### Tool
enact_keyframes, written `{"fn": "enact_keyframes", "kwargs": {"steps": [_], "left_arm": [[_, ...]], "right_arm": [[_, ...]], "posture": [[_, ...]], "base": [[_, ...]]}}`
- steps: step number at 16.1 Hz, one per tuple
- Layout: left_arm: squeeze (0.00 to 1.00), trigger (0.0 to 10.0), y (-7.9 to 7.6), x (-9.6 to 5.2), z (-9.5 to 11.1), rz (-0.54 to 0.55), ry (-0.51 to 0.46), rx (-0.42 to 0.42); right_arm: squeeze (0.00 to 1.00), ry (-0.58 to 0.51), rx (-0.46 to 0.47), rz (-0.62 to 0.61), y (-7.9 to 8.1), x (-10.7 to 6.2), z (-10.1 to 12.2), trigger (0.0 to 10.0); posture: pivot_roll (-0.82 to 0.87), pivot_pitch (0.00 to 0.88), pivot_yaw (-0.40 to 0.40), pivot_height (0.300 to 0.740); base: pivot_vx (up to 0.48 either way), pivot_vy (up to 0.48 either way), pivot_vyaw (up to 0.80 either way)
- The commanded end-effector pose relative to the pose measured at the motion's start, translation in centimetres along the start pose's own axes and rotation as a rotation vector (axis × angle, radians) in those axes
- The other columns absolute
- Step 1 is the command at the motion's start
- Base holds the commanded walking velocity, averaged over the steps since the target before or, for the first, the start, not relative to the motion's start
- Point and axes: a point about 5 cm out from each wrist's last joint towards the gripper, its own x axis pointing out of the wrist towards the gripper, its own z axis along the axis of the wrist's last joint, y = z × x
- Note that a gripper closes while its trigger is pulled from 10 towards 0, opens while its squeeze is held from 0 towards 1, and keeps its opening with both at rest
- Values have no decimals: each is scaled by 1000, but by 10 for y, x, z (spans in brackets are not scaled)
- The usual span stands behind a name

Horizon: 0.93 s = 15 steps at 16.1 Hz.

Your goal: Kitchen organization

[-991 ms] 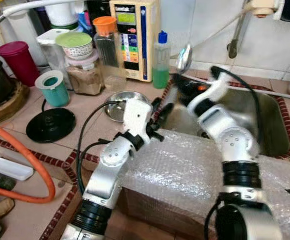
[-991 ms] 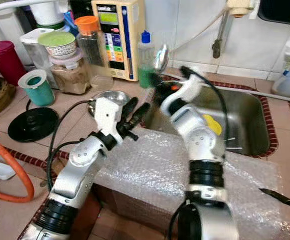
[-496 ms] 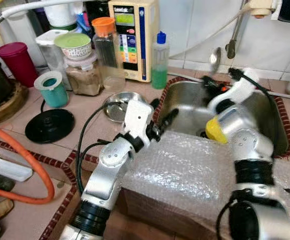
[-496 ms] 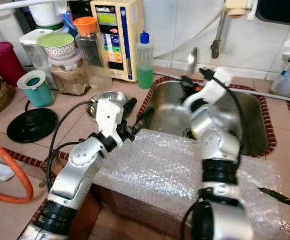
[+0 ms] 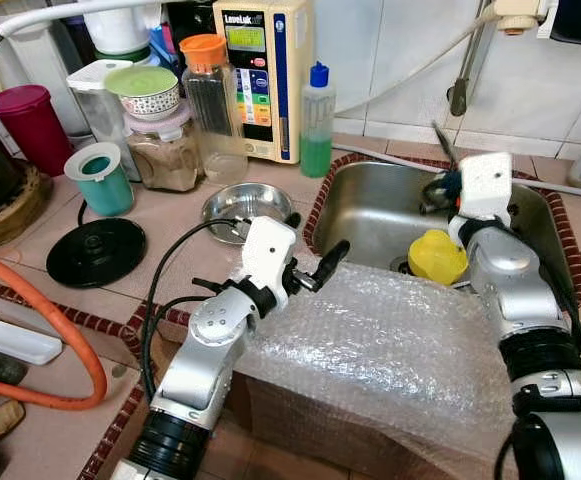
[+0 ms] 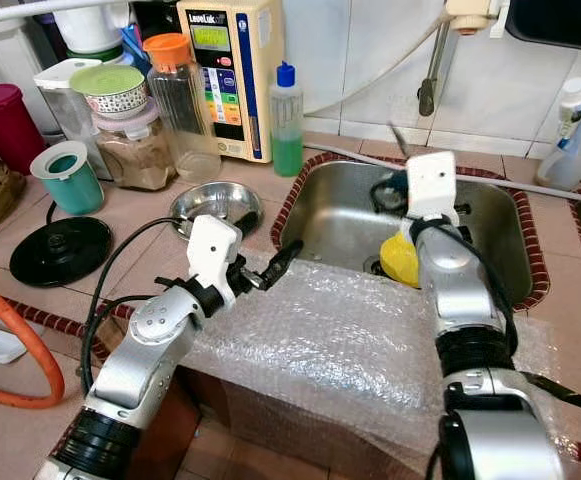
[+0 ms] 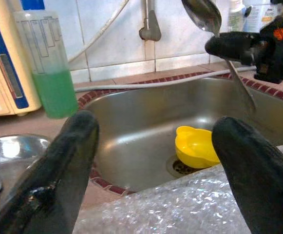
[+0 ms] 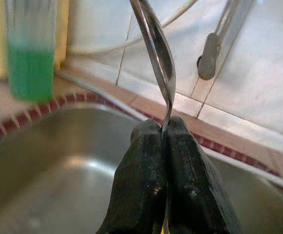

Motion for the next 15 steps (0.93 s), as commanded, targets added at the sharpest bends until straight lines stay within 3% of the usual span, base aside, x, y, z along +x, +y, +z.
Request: {"fn": "enact_keyframes", "kwargs": {"steps": [1,2,4,5,6,8,10,11,12,15], "left_arm": [[1000,10000,5,-1,3,23,-4,8],[1000,10000,6,-2,2,27,-3,5],[1000,10000,4,-3,2,23,4,6],[1000,10000,1,-3,0,6,12,1],[1000,10000,0,-3,0,5,14,5],[1000,10000,-4,-3,0,-18,10,-11],[1000,10000,-7,-2,0,-21,9,-15],[1000,10000,-8,-2,-1,-21,9,-20],[1000,10000,-9,-1,-1,-25,9,-17],[1000,10000,-7,0,-3,-8,33,-30]], "right_arm": [[0,41,-88,4,0,-3,-13,0],[0,78,-251,-2,-2,-5,-22,0],[0,82,-316,32,2,-7,-29,0],[0,74,-426,54,2,-7,-33,0],[0,74,-445,61,1,-7,-34,0],[0,91,-590,91,-4,-7,-39,0],[0,115,-594,95,-8,-8,-43,0],[1000,140,-611,124,-7,-8,-46,8275],[1000,161,-625,142,-8,-8,-48,10000],[1000,202,-635,162,-9,-7,-53,10000]], "posture": [[-19,0,75,740],[-17,0,77,740],[-16,0,81,740],[-16,0,81,740],[-16,0,81,740],[-16,0,70,740],[-20,0,58,740],[-25,0,51,740],[-31,0,44,740],[-40,0,41,740]], "base": [[0,0,0],[0,0,0],[0,0,0],[0,0,0],[0,0,0],[0,0,0],[0,0,0],[0,0,0],[0,0,0],[0,0,0]]}}
